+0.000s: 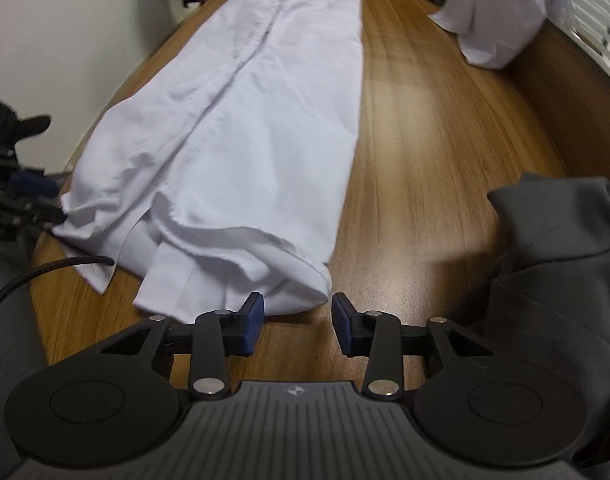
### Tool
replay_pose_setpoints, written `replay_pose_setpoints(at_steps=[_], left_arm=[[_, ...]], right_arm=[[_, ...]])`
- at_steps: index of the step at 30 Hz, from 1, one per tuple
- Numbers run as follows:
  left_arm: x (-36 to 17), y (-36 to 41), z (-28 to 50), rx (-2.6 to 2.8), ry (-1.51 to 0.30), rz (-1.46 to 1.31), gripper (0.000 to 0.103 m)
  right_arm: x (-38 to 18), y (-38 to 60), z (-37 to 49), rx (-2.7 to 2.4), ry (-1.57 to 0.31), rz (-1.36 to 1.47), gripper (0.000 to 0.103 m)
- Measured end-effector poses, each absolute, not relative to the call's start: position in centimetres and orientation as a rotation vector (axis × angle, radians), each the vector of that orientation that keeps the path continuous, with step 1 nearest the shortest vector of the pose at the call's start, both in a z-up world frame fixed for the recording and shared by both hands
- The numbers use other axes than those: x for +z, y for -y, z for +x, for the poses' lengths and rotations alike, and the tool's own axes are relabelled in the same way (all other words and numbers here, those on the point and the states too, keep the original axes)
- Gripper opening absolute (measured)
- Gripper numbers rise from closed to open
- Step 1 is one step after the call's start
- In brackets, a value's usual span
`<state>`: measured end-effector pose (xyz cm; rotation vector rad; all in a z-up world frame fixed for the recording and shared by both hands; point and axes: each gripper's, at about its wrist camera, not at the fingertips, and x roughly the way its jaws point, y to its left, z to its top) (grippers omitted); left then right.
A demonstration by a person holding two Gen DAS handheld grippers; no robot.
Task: Fold clothes
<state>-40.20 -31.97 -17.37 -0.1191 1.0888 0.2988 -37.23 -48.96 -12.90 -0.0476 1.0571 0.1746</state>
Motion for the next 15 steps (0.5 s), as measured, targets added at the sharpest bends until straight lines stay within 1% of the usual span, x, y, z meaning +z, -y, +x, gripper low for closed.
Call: replay_pose_setpoints(at_steps=[4, 6, 7, 8, 9, 11, 12, 15], left_arm=[[-17.5, 31.9, -39.7, 0.303, -1.084, -0.103, 0.036], [-17.5, 31.6, -39.5, 0.305, -1.076, -0.117, 0.026], [-17.4, 31.4, -39.4, 0.303, -1.068, -0.125, 0.012], [-17.2, 31.4, -39.4, 0.307, -1.057, -0.13, 0.007], [-17.0, 31.4, -39.5, 0.315, -1.045, -0.132, 0.006], [-16.4, 31.5, -39.6, 0.327, -1.021, -0.14, 0.005], [-16.3, 31.5, -39.7, 0.33, -1.014, -0.147, 0.005], [-16.2, 31.5, -39.5, 0.338, -1.016, -0.152, 0.005]], right_arm=[[-13.6, 49.3, -36.3, 0.162, -1.036, -0.007, 0.043], [-14.0, 49.4, -35.7, 0.163, -1.031, 0.001, 0.041], [-14.1, 49.6, -35.6, 0.167, -1.029, 0.007, 0.028], [-14.1, 49.7, -35.6, 0.172, -1.04, 0.017, 0.022], [-14.1, 49.8, -35.5, 0.178, -1.051, 0.026, 0.02], [-13.2, 49.8, -35.6, 0.19, -1.05, 0.01, 0.021], [-12.6, 49.8, -35.7, 0.195, -1.044, -0.002, 0.023], [-9.8, 49.8, -35.0, 0.226, -0.991, -0.028, 0.037]])
